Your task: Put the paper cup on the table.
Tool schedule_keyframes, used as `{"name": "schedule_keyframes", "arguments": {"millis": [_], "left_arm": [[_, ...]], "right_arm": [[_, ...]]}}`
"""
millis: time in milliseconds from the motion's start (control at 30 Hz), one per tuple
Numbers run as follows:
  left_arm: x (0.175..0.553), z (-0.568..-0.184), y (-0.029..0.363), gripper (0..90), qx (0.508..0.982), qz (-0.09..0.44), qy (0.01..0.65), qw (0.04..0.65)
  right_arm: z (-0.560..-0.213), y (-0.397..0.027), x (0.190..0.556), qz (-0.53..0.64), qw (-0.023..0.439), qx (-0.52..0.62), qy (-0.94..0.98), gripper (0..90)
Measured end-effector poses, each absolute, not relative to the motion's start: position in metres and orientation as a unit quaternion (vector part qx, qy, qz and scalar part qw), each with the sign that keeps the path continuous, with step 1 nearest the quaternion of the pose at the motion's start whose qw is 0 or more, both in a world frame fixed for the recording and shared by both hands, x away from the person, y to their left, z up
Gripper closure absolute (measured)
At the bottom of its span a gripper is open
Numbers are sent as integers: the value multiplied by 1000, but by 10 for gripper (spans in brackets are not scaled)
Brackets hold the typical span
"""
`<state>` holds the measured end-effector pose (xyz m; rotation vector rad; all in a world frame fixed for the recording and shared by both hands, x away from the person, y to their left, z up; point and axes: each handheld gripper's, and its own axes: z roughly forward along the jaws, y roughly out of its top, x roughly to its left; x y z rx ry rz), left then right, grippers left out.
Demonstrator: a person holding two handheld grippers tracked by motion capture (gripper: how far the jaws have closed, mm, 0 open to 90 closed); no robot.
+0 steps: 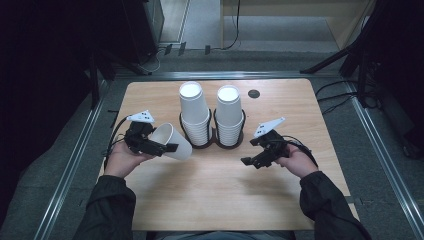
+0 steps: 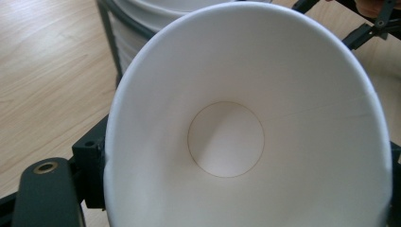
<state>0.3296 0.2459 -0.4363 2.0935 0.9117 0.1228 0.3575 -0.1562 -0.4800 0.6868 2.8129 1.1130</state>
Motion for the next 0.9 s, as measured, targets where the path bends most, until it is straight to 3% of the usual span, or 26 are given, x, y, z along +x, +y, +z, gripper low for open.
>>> {"name": "schedule_keyframes", "arguments": {"millis": [433,900], "left_arm": [[337,-437,283,139,814,69,406,409],[361,-439,320,134,802,100,463,364]], "right_arm": [[-483,-155,356,352,21,222,909,186],[-486,-162,351,350,26,228,908,186]]}}
